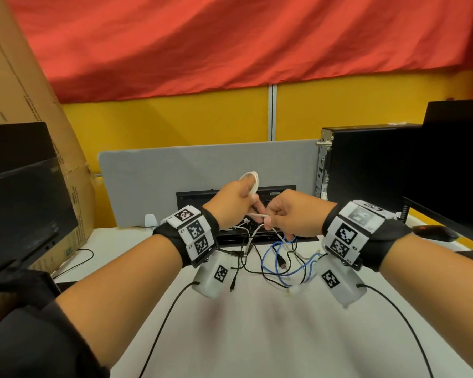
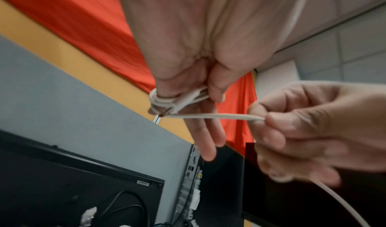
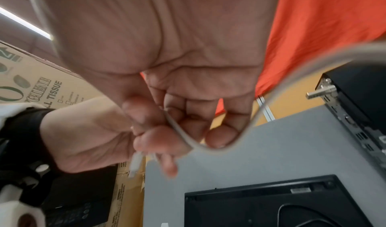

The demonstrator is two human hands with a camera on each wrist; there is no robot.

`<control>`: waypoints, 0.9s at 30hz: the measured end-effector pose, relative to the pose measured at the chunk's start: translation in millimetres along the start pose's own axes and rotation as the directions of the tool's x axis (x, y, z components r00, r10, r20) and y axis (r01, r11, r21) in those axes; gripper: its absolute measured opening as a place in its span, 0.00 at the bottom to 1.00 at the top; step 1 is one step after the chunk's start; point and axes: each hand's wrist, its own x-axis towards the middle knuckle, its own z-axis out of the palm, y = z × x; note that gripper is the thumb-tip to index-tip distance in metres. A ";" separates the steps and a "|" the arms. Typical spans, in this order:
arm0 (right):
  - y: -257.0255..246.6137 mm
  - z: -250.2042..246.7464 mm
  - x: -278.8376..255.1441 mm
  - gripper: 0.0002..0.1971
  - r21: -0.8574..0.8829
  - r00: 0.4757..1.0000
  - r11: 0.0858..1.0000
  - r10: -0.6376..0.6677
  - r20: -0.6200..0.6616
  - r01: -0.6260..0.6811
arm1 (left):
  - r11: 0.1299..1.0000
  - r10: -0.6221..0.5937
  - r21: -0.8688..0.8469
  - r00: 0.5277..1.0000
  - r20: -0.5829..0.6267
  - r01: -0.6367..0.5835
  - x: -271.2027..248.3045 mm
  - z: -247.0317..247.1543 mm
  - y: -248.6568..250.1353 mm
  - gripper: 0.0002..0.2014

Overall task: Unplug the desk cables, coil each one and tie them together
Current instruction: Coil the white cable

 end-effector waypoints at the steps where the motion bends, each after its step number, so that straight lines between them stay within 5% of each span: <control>1: -0.3 -3.3 -0.4 0.11 -0.040 1.000 0.999 -0.011 -0.028 0.010 | 0.999 -0.022 0.049 0.999 0.028 0.020 -1.6 0.5 -0.6 0.21; 6: 3.5 -16.3 -1.2 0.09 -0.167 0.982 0.986 -0.061 -0.177 0.031 | 0.991 -0.087 0.112 0.991 0.106 0.075 -11.1 -1.4 -3.8 0.16; 11: 15.4 -21.2 4.6 0.08 -0.264 0.914 0.963 -0.158 -0.374 0.059 | 0.942 -0.176 -0.271 0.978 0.110 0.200 -17.2 1.6 -0.7 0.19; 14: 19.1 -19.1 4.9 0.08 -0.417 0.840 0.909 -0.240 -0.487 0.018 | 0.887 -0.137 -0.416 0.974 0.183 0.203 -21.8 5.4 3.6 0.18; 17: 17.6 -17.7 6.2 0.10 -0.406 0.831 0.914 -0.216 -0.513 -0.012 | 0.798 -0.082 -0.570 0.972 0.219 0.196 -22.5 8.7 6.2 0.15; 20: 15.5 -12.6 7.4 0.11 -0.127 0.851 0.991 -0.093 -0.517 0.031 | 0.681 -0.032 -0.702 0.966 0.257 0.210 -21.2 10.0 6.8 0.14; 23: 10.2 -6.0 6.9 0.12 0.264 0.877 0.963 0.085 -0.473 0.050 | 0.588 0.001 -0.777 0.960 0.280 0.226 -19.2 9.0 4.8 0.15; 27: -4.0 -2.3 4.2 0.14 0.808 0.936 0.585 0.244 -0.255 0.068 | 0.513 0.015 -0.827 0.961 0.276 0.230 -14.6 7.3 1.7 0.18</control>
